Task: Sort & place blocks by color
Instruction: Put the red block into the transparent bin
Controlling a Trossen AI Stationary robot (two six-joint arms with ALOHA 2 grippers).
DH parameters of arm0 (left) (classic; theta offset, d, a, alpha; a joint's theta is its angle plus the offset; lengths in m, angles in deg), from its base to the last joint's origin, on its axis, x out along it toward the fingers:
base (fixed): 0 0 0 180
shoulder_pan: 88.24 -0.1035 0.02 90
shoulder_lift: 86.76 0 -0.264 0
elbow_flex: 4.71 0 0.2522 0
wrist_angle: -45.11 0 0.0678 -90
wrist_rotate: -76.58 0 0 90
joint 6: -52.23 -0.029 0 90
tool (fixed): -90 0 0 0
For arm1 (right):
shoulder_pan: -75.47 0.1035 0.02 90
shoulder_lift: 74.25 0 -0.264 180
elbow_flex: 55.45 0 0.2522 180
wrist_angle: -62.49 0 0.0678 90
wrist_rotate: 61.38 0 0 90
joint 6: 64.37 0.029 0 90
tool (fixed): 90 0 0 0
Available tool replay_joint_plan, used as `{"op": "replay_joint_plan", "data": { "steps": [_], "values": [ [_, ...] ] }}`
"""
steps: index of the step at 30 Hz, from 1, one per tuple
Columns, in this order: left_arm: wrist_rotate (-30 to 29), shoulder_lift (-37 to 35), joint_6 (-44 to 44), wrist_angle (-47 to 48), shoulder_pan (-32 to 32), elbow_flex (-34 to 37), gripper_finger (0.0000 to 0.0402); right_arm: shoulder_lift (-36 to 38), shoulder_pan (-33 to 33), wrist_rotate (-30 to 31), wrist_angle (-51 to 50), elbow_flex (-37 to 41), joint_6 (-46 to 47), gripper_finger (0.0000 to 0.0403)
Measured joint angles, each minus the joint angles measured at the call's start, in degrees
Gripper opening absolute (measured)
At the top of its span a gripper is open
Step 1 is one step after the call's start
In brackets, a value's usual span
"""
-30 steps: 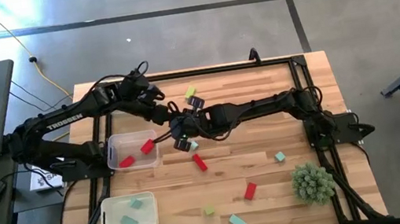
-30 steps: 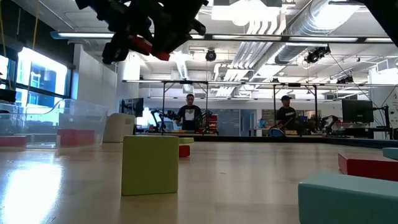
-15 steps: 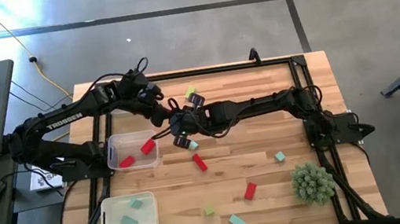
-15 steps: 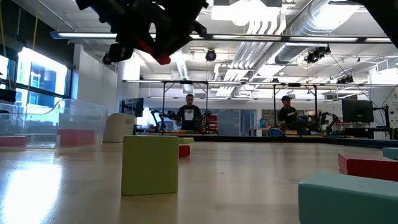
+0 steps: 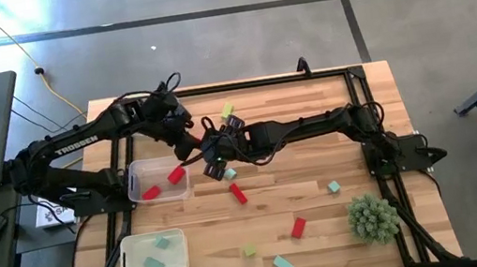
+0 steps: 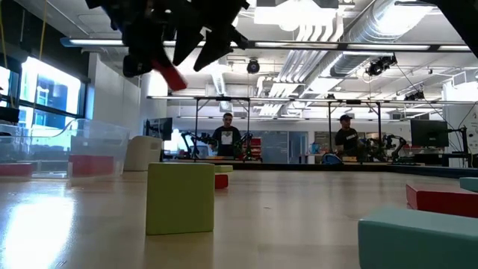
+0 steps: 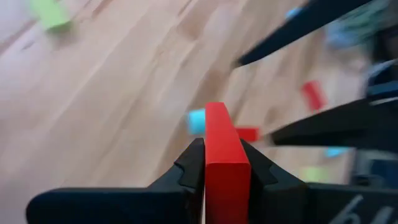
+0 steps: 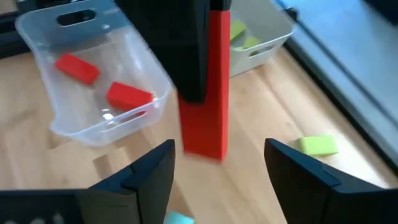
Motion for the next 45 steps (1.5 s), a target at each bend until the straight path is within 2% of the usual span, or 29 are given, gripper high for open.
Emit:
{"op": "replay_joint_plan", "data": {
  "steps": [3,5,19,22,28,33,37,42,45],
  "values": [
    [-4.19,-0.42,-2.59,5.29,0.00,0.02,0.0036,0.00,0.15,-3.00,-0.06,0.00,2.38,0.0236],
    [-4.87,-0.94,-3.72,9.03,0.00,0.02,0.0036,0.00,0.21,-4.09,-0.14,0.00,3.86,0.0237],
    [-10.76,-10.31,-3.74,27.95,0.21,0.02,0.0038,0.00,0.08,-3.96,-0.28,0.00,5.66,0.0238],
    [-11.49,-11.95,-2.45,28.30,0.91,1.08,0.0039,0.00,-0.17,-3.80,-0.24,0.00,5.78,0.0239],
    [-12.31,-14.91,2.43,28.09,3.36,9.25,0.0039,0.00,-0.38,-3.78,-0.22,0.00,7.28,0.0239],
    [-22.94,-15.21,5.22,28.63,5.32,12.57,0.0039,0.00,-0.64,-3.75,-0.22,0.00,7.24,0.0239],
    [-23.36,-15.19,6.19,29.16,6.82,13.13,0.0039,0.00,-1.05,-3.75,-0.02,0.00,7.32,0.0239],
    [-29.55,-15.06,9.24,31.52,10.21,13.13,0.0040,0.00,-1.38,-3.60,-0.03,0.00,8.37,0.0239],
    [-31.12,-14.74,10.19,32.74,11.97,13.13,0.0040,0.00,-1.46,-3.60,-0.02,0.00,8.36,0.0239]
  ]
}}
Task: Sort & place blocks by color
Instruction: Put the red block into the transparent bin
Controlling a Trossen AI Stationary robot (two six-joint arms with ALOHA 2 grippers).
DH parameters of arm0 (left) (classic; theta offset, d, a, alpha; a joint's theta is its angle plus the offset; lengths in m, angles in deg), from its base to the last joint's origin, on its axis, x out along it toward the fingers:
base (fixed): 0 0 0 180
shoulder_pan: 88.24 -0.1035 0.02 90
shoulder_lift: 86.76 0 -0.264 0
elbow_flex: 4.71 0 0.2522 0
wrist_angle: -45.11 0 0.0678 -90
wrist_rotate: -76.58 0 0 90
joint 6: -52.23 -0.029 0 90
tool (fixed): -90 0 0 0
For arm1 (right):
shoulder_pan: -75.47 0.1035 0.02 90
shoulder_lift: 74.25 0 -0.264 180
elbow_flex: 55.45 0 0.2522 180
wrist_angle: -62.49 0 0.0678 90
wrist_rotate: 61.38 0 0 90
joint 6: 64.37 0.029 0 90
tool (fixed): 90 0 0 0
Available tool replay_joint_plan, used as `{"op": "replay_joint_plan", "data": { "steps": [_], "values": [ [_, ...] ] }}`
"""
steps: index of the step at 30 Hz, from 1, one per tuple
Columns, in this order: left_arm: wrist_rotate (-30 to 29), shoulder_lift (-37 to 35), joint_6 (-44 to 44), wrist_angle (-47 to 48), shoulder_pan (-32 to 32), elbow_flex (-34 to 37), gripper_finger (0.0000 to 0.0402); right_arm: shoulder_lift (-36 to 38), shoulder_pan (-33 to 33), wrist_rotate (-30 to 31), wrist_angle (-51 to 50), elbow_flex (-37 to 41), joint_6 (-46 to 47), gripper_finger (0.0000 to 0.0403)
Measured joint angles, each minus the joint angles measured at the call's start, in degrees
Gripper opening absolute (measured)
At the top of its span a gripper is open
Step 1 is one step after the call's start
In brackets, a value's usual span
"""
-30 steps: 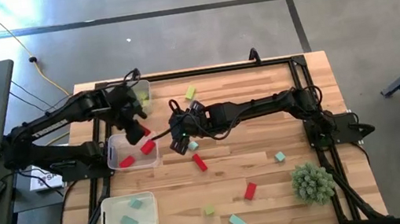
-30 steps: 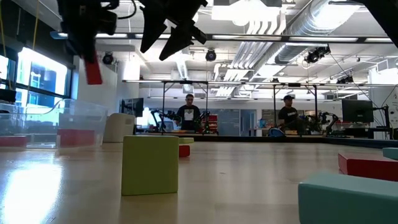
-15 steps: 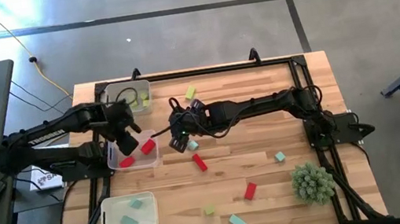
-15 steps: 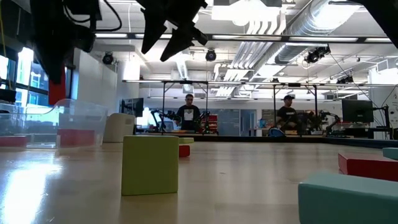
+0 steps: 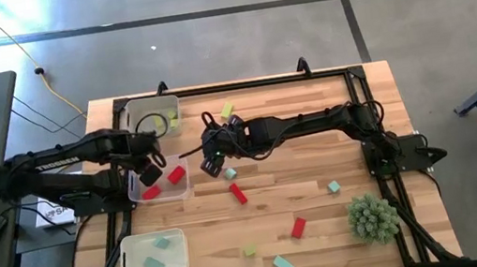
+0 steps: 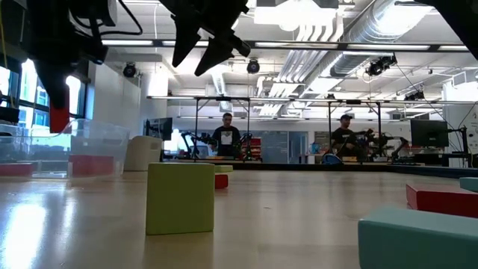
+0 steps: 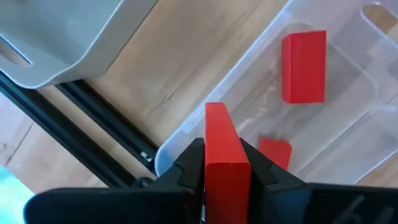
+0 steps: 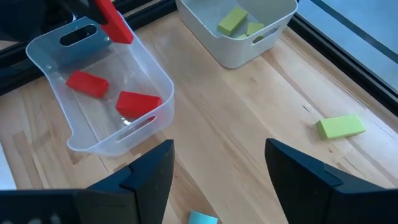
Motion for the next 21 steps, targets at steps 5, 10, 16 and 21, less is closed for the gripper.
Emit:
{"op": "replay_joint_plan", "data": {
  "steps": [5,10,16,21],
  "values": [
    [0.10,1.16,2.29,0.35,3.24,0.00,0.0040,0.00,0.01,0.00,0.00,0.00,0.01,0.0239],
    [-0.53,3.66,4.17,0.34,5.93,0.00,0.0040,0.00,0.01,-0.02,-0.01,0.00,0.03,0.0239],
    [-0.53,8.06,4.33,0.11,7.31,0.00,0.0040,0.00,0.01,-0.06,0.00,0.00,0.01,0.0239],
    [-0.53,12.95,2.95,-1.18,7.30,0.00,0.0040,0.00,0.01,-0.07,-0.02,0.00,0.01,0.0239]
  ]
}}
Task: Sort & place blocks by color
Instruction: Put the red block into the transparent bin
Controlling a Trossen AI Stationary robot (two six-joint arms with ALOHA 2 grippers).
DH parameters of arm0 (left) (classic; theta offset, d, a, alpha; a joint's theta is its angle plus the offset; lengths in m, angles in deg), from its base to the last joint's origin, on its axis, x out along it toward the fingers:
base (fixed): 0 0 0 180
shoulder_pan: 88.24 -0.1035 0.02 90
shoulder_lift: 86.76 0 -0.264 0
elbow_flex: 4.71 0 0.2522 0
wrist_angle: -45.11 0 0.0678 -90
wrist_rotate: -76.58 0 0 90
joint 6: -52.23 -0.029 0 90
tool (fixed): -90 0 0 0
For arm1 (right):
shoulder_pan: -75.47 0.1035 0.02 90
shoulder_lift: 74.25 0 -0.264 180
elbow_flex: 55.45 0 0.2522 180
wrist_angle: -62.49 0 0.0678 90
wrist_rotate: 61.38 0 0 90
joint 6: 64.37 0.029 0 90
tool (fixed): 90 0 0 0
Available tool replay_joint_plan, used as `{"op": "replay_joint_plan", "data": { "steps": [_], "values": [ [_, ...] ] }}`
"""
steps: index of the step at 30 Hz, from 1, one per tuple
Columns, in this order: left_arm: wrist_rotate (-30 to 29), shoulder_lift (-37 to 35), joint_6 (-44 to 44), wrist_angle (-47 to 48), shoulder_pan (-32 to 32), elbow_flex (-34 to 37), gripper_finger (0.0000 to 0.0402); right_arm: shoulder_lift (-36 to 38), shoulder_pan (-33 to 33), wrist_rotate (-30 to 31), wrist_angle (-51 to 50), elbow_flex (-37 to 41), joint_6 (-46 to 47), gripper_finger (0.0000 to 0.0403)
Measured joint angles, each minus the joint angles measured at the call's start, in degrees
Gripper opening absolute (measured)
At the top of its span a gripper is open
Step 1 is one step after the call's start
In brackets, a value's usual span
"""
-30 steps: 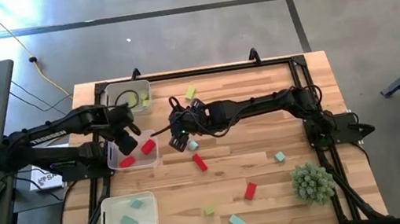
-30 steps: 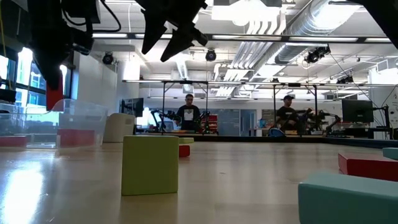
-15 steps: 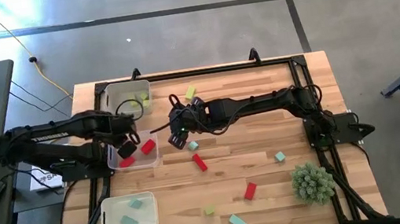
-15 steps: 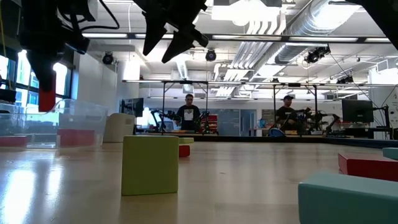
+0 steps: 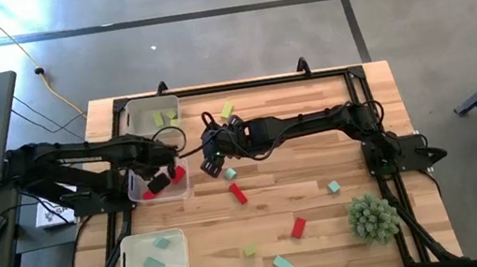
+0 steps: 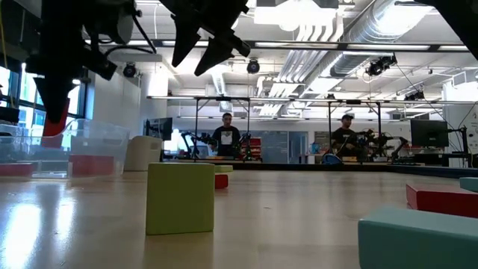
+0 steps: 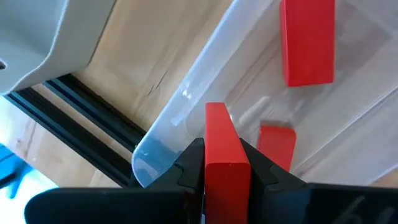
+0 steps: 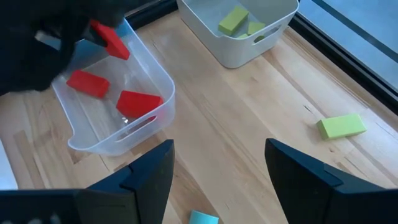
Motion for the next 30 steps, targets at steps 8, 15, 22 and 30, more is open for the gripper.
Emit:
{"op": "replay_joint_plan", "data": {
  "steps": [8,15,22,30],
  "values": [
    [-0.73,6.46,-2.64,-0.27,0.00,0.00,0.0061,0.00,0.00,-0.04,0.00,0.00,0.00,0.0239],
    [-1.06,7.41,-3.44,-0.44,0.00,0.00,0.0097,0.00,0.02,-0.04,0.00,0.00,0.00,0.0239],
    [-0.33,7.41,-5.81,-1.27,0.00,0.00,0.0115,0.00,0.02,-0.04,0.00,0.00,0.00,0.0239],
    [7.87,7.41,-5.36,-3.46,1.03,0.00,0.0108,0.00,0.02,-0.03,0.00,0.00,-0.17,0.0239]
  ]
}}
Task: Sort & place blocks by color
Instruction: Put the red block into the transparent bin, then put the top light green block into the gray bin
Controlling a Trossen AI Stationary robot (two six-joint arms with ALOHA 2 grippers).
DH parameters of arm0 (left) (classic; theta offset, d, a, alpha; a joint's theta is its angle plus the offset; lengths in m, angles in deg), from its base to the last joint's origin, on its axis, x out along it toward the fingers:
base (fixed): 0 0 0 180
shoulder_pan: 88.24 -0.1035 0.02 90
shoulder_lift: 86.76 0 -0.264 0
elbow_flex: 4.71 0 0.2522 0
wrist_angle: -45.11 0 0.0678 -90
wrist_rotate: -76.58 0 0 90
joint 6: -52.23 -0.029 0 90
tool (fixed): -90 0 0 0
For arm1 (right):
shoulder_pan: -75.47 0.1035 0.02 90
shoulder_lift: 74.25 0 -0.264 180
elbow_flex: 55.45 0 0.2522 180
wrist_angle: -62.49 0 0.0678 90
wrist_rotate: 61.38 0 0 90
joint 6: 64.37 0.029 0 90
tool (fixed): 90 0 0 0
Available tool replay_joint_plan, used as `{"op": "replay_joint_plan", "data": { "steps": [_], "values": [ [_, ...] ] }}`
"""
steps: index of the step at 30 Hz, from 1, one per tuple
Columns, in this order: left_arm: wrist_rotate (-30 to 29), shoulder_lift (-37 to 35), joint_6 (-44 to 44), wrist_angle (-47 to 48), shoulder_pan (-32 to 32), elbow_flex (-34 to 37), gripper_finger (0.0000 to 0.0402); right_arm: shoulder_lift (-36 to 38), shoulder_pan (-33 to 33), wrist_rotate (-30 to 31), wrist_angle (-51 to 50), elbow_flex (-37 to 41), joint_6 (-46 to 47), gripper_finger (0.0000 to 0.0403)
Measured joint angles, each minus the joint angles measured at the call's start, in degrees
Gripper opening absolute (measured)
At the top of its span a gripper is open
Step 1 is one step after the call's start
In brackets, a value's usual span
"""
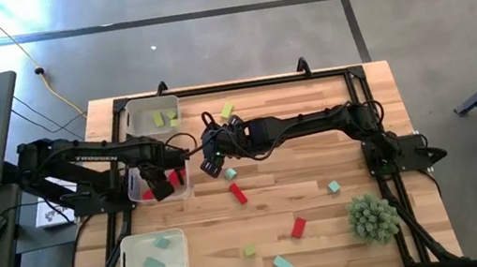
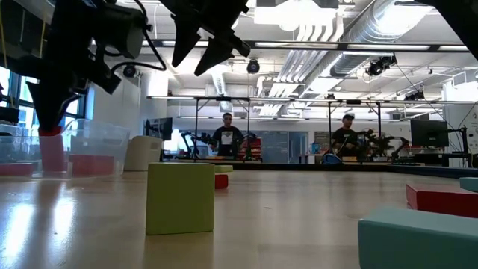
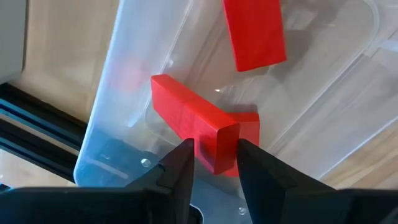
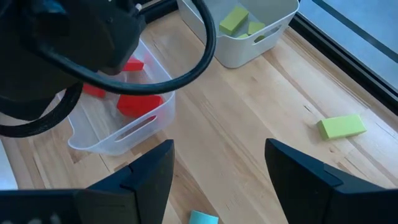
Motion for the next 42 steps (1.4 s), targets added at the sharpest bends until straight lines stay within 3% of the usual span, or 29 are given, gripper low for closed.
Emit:
{"op": "replay_joint_plan", "data": {
  "steps": [12,30,36,42],
  "values": [
    [0.42,0.00,0.48,0.11,2.13,-1.04,0.0106,0.00,-0.02,0.02,0.00,0.00,-0.01,0.0239],
    [-2.65,-0.02,-4.97,0.34,2.99,-15.84,0.0106,0.00,0.00,0.11,0.13,0.02,0.60,0.0239],
    [-6.99,-0.02,-7.93,-0.57,0.72,-18.47,0.0106,0.00,0.00,2.03,0.07,0.02,0.63,0.0239],
    [-7.47,-0.02,-11.78,-4.63,-3.43,-18.69,0.0106,0.00,-0.81,5.96,-0.09,0.02,0.19,0.0239]
  ]
}}
